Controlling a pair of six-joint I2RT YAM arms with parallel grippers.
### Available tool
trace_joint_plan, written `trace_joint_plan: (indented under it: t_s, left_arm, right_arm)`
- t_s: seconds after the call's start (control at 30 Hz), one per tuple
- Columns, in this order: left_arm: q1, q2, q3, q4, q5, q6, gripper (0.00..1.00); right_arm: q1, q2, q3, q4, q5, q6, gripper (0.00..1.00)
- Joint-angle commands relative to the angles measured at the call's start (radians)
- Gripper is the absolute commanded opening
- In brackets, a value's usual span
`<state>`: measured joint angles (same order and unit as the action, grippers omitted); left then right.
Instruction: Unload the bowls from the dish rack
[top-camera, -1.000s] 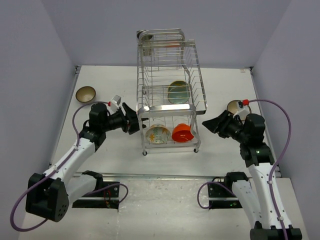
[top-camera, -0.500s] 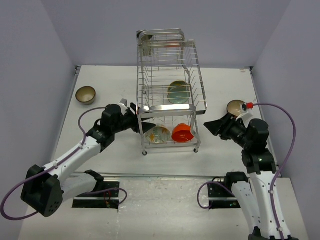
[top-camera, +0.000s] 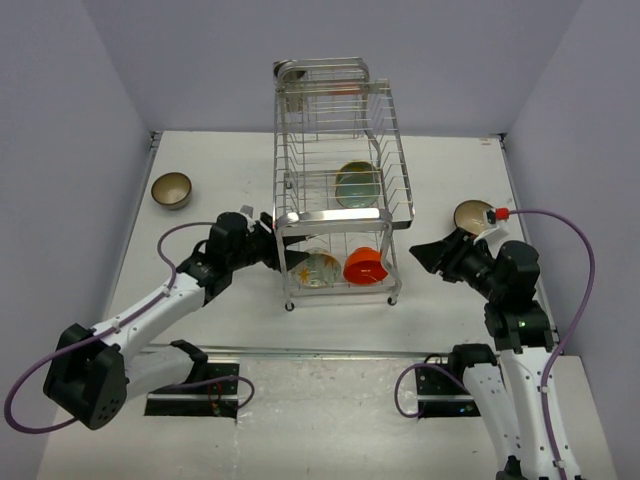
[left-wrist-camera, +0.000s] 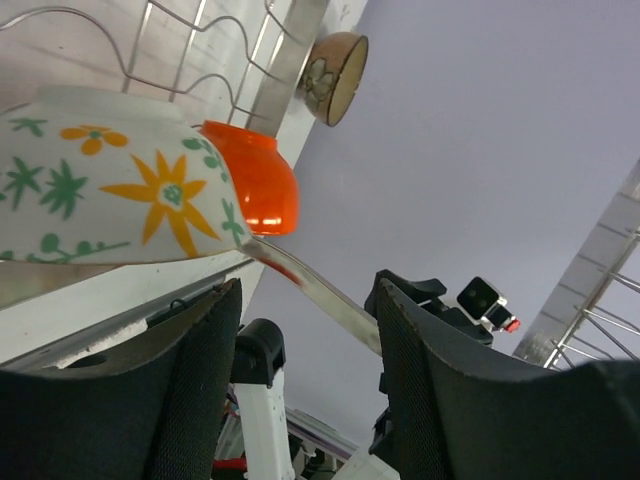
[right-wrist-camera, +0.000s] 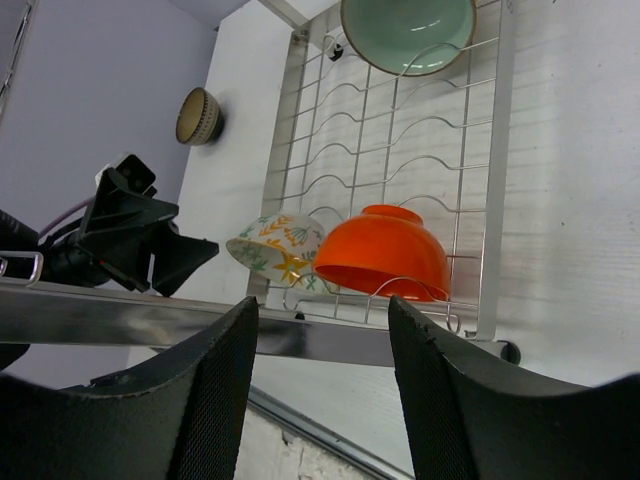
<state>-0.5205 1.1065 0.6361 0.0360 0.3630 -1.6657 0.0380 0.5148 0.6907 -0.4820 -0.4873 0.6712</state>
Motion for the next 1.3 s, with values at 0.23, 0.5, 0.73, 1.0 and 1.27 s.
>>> trace_joint_plan:
  t_s: [0.23,0.5,0.73,1.0,1.27]
  left_arm:
    - [0.216,-0.144,0.095,-0.249,-0.076,0.308,0.56]
    - [0.307,-0.23,0.29,-0.586,-0.332,0.706,0.57]
    - [0.306,-0.419,0.318,-0.742,-0.44,0.857,0.56]
    - [0.306,-0.533,0.275,-0.826,-0.51,0.937,0.56]
    - [0.306,-0.456,0.206,-0.743,-0.402,0.974,0.57]
  right_arm:
    - [-0.006,-0.029,0.029,-0.038,0.02,-0.047,0.56]
    - [-0.006,-0.015,0.023,-0.04,0.006,-0.064,0.57]
    - [-0.006,0.002,0.021,-0.038,-0.007,-0.074,0.57]
    - [-0.006,-0.073,-0.002,-0.089,0.068,-0.117,0.56]
    - [-0.006,-0.041,0.021,-0.095,0.081,-0.104,0.55]
